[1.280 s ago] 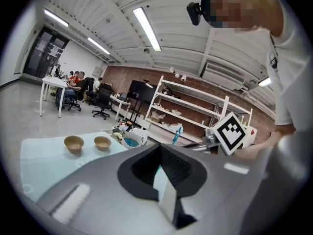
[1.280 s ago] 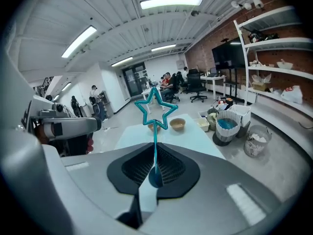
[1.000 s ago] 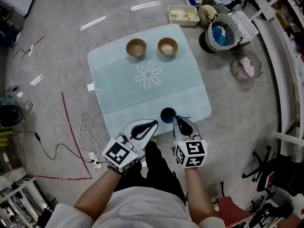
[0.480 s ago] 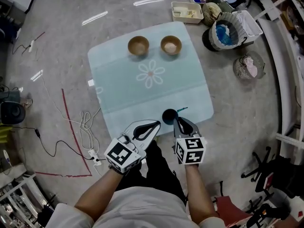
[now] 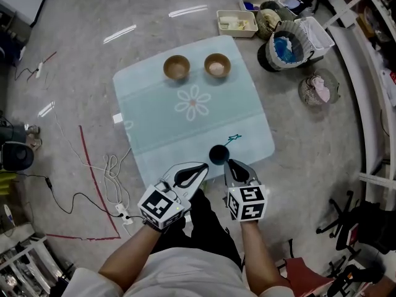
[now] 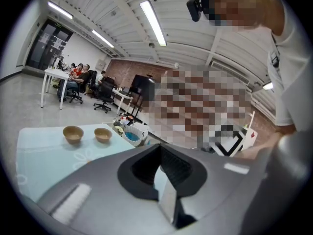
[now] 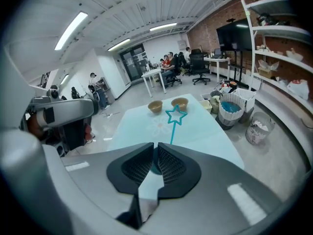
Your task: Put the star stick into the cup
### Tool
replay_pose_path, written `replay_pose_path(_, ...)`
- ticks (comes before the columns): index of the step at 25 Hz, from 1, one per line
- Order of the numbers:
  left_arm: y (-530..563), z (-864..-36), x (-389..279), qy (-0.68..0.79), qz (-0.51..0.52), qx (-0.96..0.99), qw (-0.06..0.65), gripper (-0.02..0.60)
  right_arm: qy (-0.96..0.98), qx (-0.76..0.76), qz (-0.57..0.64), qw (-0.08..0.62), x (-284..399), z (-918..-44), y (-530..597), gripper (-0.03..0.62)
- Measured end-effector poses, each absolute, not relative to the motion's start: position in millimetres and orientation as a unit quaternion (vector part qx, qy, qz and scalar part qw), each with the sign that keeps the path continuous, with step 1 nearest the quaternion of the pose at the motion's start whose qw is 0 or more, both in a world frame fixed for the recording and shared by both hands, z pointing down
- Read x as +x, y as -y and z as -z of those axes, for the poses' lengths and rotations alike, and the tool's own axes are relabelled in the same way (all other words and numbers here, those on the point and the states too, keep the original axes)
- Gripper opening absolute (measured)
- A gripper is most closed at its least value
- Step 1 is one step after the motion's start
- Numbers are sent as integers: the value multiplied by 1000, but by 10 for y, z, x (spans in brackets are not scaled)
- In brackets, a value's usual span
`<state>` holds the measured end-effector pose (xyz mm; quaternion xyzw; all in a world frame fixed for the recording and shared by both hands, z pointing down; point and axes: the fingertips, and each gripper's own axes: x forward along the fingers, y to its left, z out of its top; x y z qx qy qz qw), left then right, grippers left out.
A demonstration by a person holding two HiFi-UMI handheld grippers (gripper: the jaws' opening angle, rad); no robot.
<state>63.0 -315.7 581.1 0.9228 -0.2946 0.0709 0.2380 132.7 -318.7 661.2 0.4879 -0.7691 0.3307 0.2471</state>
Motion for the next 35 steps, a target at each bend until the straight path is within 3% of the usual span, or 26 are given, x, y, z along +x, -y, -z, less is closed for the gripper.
replay_pose_path(15, 2535, -5092, 223, 302, -64, 921, 239, 5, 802, 519, -260, 137, 945, -5191, 2589, 12)
replay_pose_path(35, 1839, -3716, -385, 306, -2, 938, 166, 4, 826, 544, -137, 56, 308, -3650, 1796, 11)
